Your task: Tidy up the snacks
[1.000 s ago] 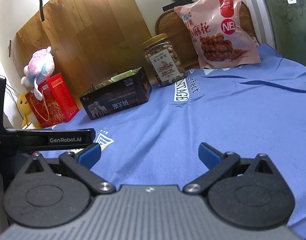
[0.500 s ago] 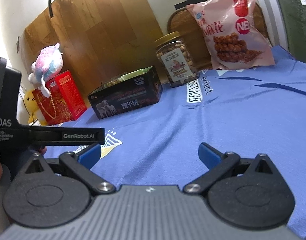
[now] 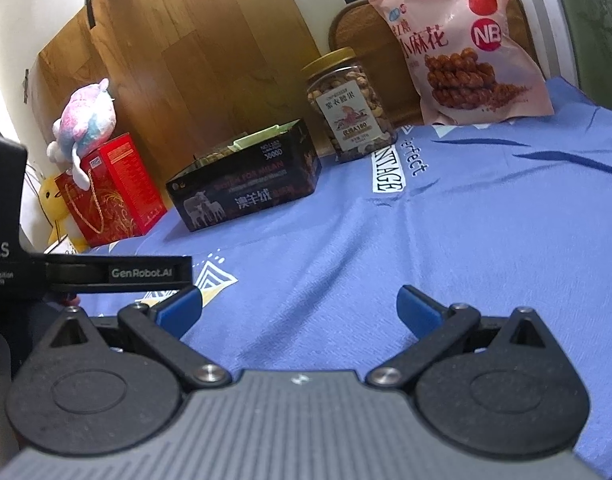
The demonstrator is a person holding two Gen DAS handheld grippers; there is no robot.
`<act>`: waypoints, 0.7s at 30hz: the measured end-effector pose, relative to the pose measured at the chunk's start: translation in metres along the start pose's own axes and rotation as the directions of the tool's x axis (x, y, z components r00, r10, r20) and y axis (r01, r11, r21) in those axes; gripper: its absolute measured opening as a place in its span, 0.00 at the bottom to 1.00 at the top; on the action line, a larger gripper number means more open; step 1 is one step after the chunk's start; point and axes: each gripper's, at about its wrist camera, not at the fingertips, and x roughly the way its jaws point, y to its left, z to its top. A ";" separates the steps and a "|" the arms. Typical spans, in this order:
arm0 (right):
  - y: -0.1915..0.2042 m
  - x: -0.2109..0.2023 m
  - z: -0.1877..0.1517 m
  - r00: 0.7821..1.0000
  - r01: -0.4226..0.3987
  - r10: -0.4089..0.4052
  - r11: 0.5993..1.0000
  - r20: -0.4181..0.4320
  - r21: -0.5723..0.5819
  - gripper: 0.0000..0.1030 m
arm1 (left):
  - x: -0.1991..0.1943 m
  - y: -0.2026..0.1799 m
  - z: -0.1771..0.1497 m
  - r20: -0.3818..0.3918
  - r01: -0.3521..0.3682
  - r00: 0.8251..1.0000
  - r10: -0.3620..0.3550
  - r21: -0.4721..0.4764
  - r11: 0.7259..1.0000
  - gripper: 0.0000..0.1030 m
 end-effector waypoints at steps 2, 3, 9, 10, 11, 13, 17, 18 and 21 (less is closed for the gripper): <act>0.000 0.001 0.000 1.000 -0.002 0.002 1.000 -0.002 0.008 1.00 | -0.001 0.002 0.000 0.013 -0.024 1.000 0.024 0.004 1.000 1.00; 0.001 0.001 -0.001 1.000 -0.003 0.003 1.000 -0.004 0.009 1.00 | -0.001 0.003 0.000 0.020 -0.035 0.999 0.035 0.007 0.999 1.00; 0.010 0.003 -0.001 1.000 -0.021 0.021 1.000 -0.007 -0.009 1.00 | -0.004 0.008 -0.002 0.057 -0.089 0.995 0.088 0.028 0.996 1.00; 0.011 0.003 -0.001 1.000 -0.024 0.024 1.000 -0.007 -0.011 1.00 | -0.005 0.009 -0.003 0.062 -0.098 0.993 0.096 0.031 0.995 1.00; 0.012 0.003 -0.002 1.000 -0.026 0.026 1.000 -0.007 -0.013 1.00 | -0.005 0.010 -0.003 0.067 -0.106 0.992 0.104 0.033 0.994 1.00; 0.014 0.003 -0.002 1.000 -0.030 0.030 0.999 -0.008 -0.015 1.00 | -0.006 0.012 -0.004 0.075 -0.121 0.990 0.118 0.035 0.992 1.00; 0.017 0.004 -0.004 0.999 -0.034 0.034 0.999 -0.012 -0.013 1.00 | -0.006 0.016 -0.005 0.072 -0.121 0.990 0.119 0.027 0.992 1.00; 0.017 0.004 -0.005 0.999 -0.035 0.035 0.999 -0.013 -0.013 1.00 | -0.006 0.017 -0.006 0.071 -0.120 0.990 0.118 0.026 0.992 1.00; 0.020 0.003 -0.006 0.999 -0.040 0.040 0.999 -0.017 -0.016 1.00 | -0.006 0.018 -0.007 0.064 -0.108 0.992 0.107 0.023 0.994 1.00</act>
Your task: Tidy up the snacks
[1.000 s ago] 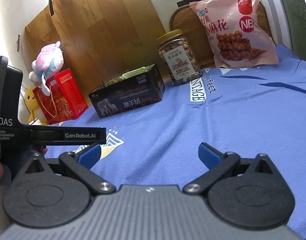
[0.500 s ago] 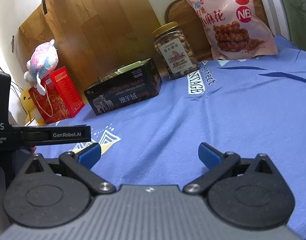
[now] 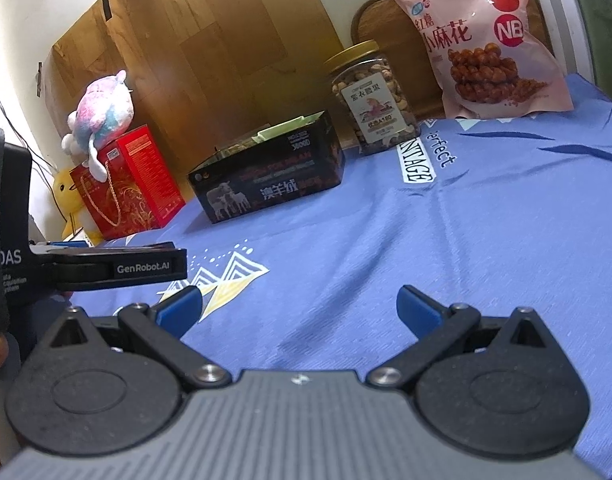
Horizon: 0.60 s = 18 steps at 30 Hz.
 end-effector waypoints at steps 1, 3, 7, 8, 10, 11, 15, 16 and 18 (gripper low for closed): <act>0.001 0.000 -0.001 1.000 -0.001 0.001 1.000 -0.001 -0.003 1.00 | -0.001 0.001 -0.001 -0.003 0.006 1.000 -0.006 -0.002 1.000 1.00; 0.004 -0.001 -0.001 1.000 -0.004 0.004 1.000 -0.003 -0.009 1.00 | -0.002 0.002 -0.002 -0.013 0.024 1.000 -0.024 -0.003 1.000 1.00; 0.006 -0.001 -0.003 1.000 -0.004 0.004 1.000 -0.011 -0.008 1.00 | -0.004 0.004 -0.005 -0.031 0.058 0.998 -0.059 -0.010 0.998 1.00; 0.006 -0.001 -0.003 1.000 -0.002 0.002 1.000 -0.014 -0.005 1.00 | -0.005 0.005 -0.005 -0.036 0.069 0.997 -0.069 -0.014 0.998 1.00; 0.005 0.000 -0.005 1.000 0.005 -0.005 1.000 -0.020 0.005 1.00 | -0.006 0.006 -0.006 -0.045 0.083 0.995 -0.084 -0.018 0.996 1.00; 0.004 0.000 -0.006 1.000 0.008 -0.008 1.000 -0.024 0.012 1.00 | -0.007 0.006 -0.007 -0.048 0.090 0.995 -0.090 -0.020 0.996 1.00; 0.003 -0.002 -0.010 0.999 0.022 -0.021 0.999 -0.034 0.031 1.00 | -0.009 0.004 -0.011 -0.065 0.116 0.991 -0.117 -0.018 0.993 1.00; 0.003 -0.002 -0.011 0.999 0.024 -0.023 0.999 -0.035 0.034 1.00 | -0.009 0.004 -0.012 -0.072 0.123 0.990 -0.124 -0.017 0.992 1.00; 0.004 -0.003 -0.012 0.999 0.027 -0.025 0.999 -0.038 0.038 1.00 | -0.010 0.003 -0.012 -0.083 0.135 0.987 -0.136 -0.017 0.991 1.00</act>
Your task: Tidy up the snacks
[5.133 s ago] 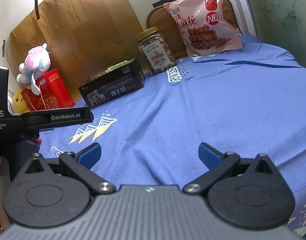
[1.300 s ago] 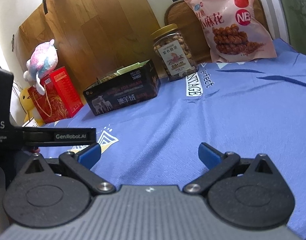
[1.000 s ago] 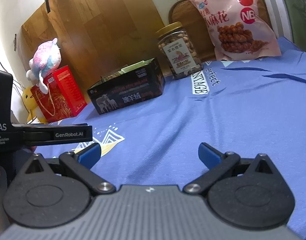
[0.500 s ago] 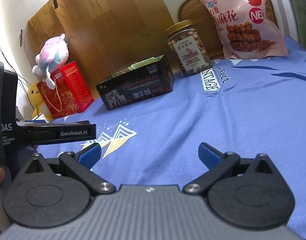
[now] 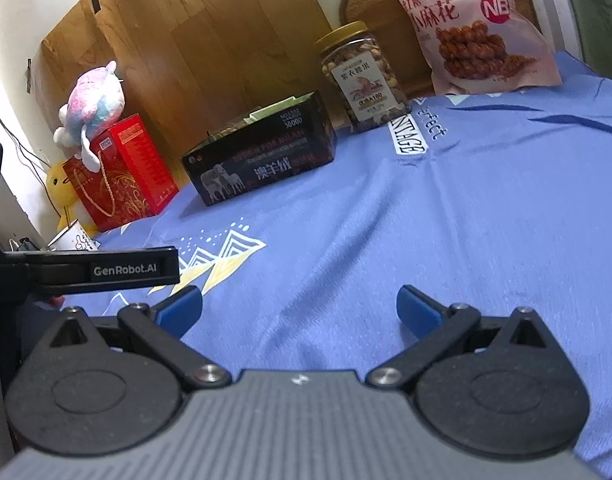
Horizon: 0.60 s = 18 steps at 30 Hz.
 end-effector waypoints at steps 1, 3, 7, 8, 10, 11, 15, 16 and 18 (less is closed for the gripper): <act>0.001 0.000 0.000 1.000 -0.002 0.002 1.000 -0.002 0.000 1.00 | 0.000 0.000 0.000 -0.004 0.006 1.000 -0.006 0.000 1.000 1.00; 0.003 -0.002 0.000 1.000 -0.003 0.003 1.000 0.000 -0.002 1.00 | -0.003 0.001 -0.001 -0.004 0.012 1.000 -0.012 -0.002 1.000 1.00; 0.005 -0.005 0.002 1.000 0.019 -0.018 1.000 0.025 -0.012 1.00 | -0.006 0.002 -0.001 -0.002 0.021 1.000 -0.021 -0.006 1.000 1.00; 0.006 -0.006 0.002 0.999 0.024 -0.023 1.000 0.030 -0.012 1.00 | -0.006 0.002 -0.002 -0.003 0.022 1.000 -0.022 -0.005 1.000 1.00; 0.005 -0.007 0.002 0.999 0.024 -0.023 1.000 0.033 -0.011 1.00 | -0.006 0.002 -0.003 -0.007 0.023 1.000 -0.023 -0.003 1.000 1.00; 0.005 -0.007 0.001 0.999 0.024 -0.024 1.000 0.032 -0.009 1.00 | -0.006 0.002 -0.004 -0.009 0.022 1.000 -0.022 -0.003 1.000 1.00; 0.003 -0.006 -0.001 0.999 0.038 -0.038 0.999 0.032 -0.001 1.00 | -0.004 0.004 -0.007 -0.018 0.014 1.000 -0.014 -0.004 1.000 1.00; 0.002 -0.006 -0.002 0.999 0.042 -0.042 0.999 0.033 0.004 1.00 | -0.003 0.004 -0.008 -0.020 0.010 1.000 -0.010 -0.005 1.000 1.00; 0.000 -0.006 -0.002 0.998 0.045 -0.045 0.999 0.036 0.019 1.00 | -0.002 0.007 -0.009 -0.024 0.007 1.000 -0.007 -0.009 1.000 1.00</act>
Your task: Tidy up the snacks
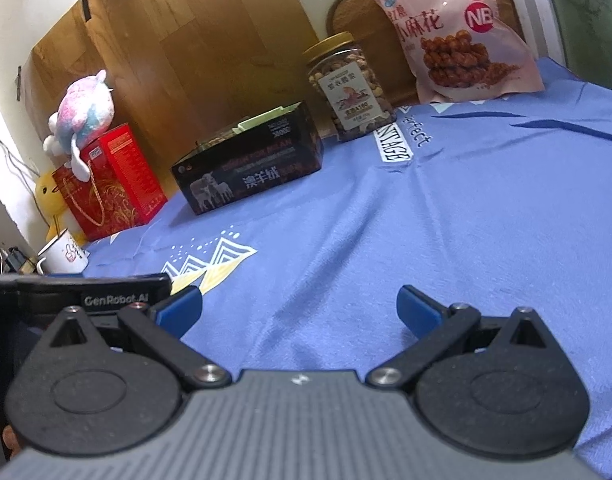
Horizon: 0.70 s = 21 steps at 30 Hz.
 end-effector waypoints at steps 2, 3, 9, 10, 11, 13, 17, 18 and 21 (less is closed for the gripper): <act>-0.003 -0.001 0.000 1.000 0.000 0.000 1.000 0.005 0.018 1.00 | 0.001 0.001 -0.001 -0.003 -0.003 1.000 0.003 -0.002 1.000 1.00; -0.004 -0.001 0.000 1.000 -0.002 0.002 1.000 0.008 0.024 1.00 | 0.001 0.001 -0.001 -0.004 -0.003 1.000 0.003 -0.001 1.000 1.00; -0.001 -0.003 0.000 1.000 -0.016 0.016 1.000 0.009 0.024 1.00 | 0.002 0.000 -0.002 -0.010 0.001 1.000 0.000 0.004 1.000 1.00; -0.001 -0.003 0.000 1.000 -0.017 0.017 1.000 0.009 0.023 1.00 | 0.002 0.000 -0.002 -0.011 0.001 1.000 -0.001 0.005 1.000 1.00; -0.001 -0.003 -0.001 1.000 -0.017 0.017 1.000 0.009 0.022 1.00 | 0.003 -0.001 -0.002 -0.011 0.001 1.000 -0.001 0.006 1.000 1.00; -0.001 -0.003 -0.001 1.000 -0.018 0.018 1.000 0.008 0.024 1.00 | 0.003 -0.001 -0.002 -0.012 0.000 1.000 0.000 0.006 1.000 1.00; -0.002 -0.002 -0.001 1.000 -0.019 0.019 0.999 0.007 0.030 1.00 | 0.003 0.000 -0.002 -0.013 0.000 1.000 0.001 0.003 1.000 1.00; -0.002 -0.002 -0.001 1.000 -0.020 0.019 0.999 0.007 0.029 1.00 | 0.004 0.000 -0.002 -0.014 0.001 1.000 -0.001 0.004 1.000 1.00; -0.001 -0.002 -0.002 1.000 -0.022 0.022 0.999 0.005 0.027 1.00 | 0.005 0.000 -0.003 -0.016 0.004 1.000 -0.004 0.005 1.000 1.00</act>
